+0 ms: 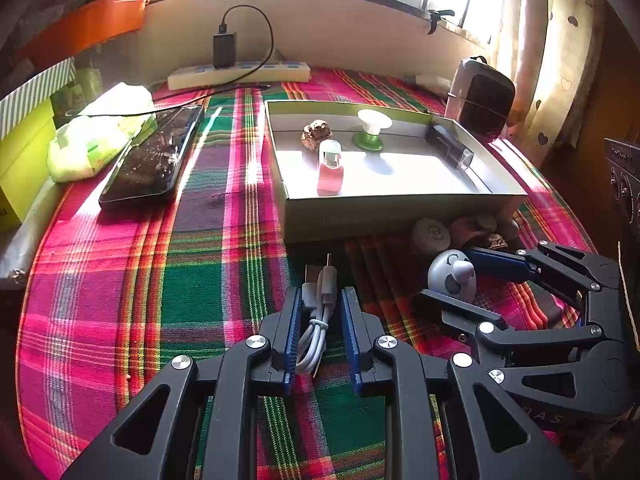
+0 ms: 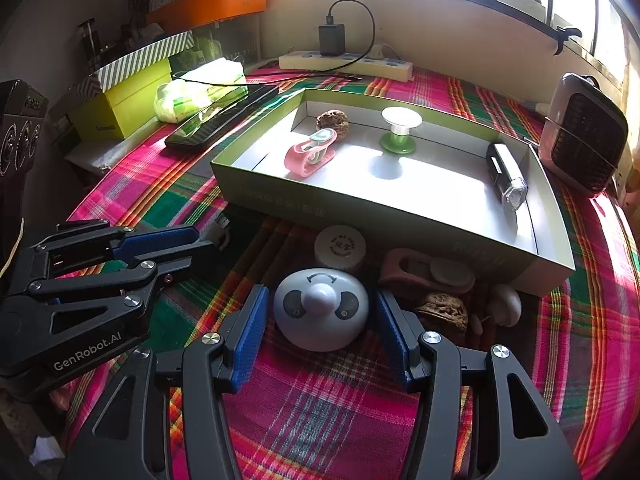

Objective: Organize objects
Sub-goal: 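Grasp the white USB cable with the left gripper while the right grasps the white round gadget, then carry the cable with the left gripper while the right carries the white gadget over the box, then lower the white gadget into the box and open the right gripper while the left releases the cable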

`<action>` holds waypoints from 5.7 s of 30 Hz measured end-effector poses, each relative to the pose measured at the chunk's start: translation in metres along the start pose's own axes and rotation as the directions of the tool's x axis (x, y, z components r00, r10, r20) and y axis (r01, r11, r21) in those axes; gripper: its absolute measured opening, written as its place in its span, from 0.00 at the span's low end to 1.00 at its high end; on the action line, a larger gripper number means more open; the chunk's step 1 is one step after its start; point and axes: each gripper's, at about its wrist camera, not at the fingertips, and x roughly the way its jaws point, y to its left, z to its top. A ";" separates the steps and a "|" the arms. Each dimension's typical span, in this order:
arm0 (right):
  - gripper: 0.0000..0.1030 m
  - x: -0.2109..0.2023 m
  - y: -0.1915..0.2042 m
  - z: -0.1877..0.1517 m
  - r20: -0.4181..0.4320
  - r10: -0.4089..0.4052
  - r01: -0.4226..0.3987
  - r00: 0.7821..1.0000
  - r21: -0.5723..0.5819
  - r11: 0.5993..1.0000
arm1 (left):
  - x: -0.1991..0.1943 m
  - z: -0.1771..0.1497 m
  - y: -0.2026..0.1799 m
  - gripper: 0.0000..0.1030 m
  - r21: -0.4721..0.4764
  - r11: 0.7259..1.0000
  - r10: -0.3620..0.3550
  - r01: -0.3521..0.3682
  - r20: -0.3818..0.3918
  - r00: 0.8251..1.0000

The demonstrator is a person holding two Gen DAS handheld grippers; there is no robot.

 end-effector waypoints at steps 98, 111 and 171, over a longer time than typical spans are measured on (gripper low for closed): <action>0.47 -0.001 -0.089 0.067 0.078 -0.012 0.004 0.997 0.102 0.995 | 0.035 0.092 -0.038 0.15 0.053 0.996 -0.069 0.067 0.043 0.997; 0.47 0.024 -0.101 0.090 0.048 -0.021 0.017 0.999 0.081 0.997 | 0.061 0.109 -0.035 0.15 0.051 0.997 -0.051 0.050 0.023 0.998; 0.47 0.068 -0.108 0.110 -0.045 -0.030 0.033 0.999 0.068 0.997 | 0.089 0.116 -0.035 0.15 0.079 0.997 -0.013 0.014 -0.016 1.000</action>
